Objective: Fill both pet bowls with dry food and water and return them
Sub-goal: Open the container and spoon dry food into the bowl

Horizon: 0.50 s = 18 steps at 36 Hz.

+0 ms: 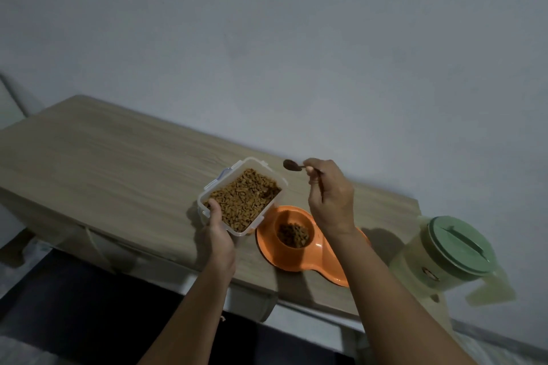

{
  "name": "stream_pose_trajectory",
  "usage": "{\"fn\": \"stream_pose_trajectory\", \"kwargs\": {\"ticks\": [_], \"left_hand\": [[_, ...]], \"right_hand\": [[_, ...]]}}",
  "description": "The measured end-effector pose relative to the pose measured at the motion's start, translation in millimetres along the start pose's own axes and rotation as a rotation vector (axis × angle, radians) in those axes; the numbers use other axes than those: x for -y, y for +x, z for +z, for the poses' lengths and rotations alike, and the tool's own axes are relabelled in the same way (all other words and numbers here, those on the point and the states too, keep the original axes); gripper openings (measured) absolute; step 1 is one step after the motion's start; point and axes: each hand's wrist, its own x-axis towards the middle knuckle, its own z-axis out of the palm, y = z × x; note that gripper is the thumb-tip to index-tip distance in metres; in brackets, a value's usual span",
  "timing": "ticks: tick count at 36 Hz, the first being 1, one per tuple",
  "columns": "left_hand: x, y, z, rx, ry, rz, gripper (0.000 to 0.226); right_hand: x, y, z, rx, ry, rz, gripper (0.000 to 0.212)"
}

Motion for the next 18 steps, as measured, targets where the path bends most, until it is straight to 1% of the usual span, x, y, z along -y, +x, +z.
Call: {"fn": "stream_pose_trajectory", "kwargs": {"ticks": [2, 4, 7, 10, 12, 16, 18], "left_hand": [[-2.4, -3.3, 1.6, 0.035, 0.004, -0.035, 0.055], [-7.9, -0.4, -1.7, 0.053, 0.025, -0.032, 0.054], [-19.7, -2.1, -2.8, 0.083, 0.023, -0.053, 0.054], [-27.3, 1.4, -6.2, 0.127, -0.005, -0.082, 0.059], [-33.6, 4.4, -8.7, 0.116, 0.015, -0.085, 0.061], [-42.8, 10.4, -11.7, 0.139, -0.003, -0.093, 0.063], [-47.5, 12.4, -14.0, 0.164, 0.016, -0.103, 0.059]], "right_hand": [[4.9, 0.7, 11.4, 0.085, -0.022, -0.081, 0.023], [13.0, -3.8, 26.8, 0.141, -0.078, -0.168, 0.028], [25.8, -10.2, 46.7, 0.176, -0.219, -0.268, 0.028], [35.3, -14.4, 60.5, 0.212, -0.288, -0.316, 0.027], [39.2, -18.5, 67.1, 0.281, -0.309, -0.315, 0.027], [46.6, -21.1, 75.3, 0.489, -0.335, -0.236, 0.041], [51.9, -18.4, 77.7, 0.555, -0.343, -0.198, 0.044]]}}
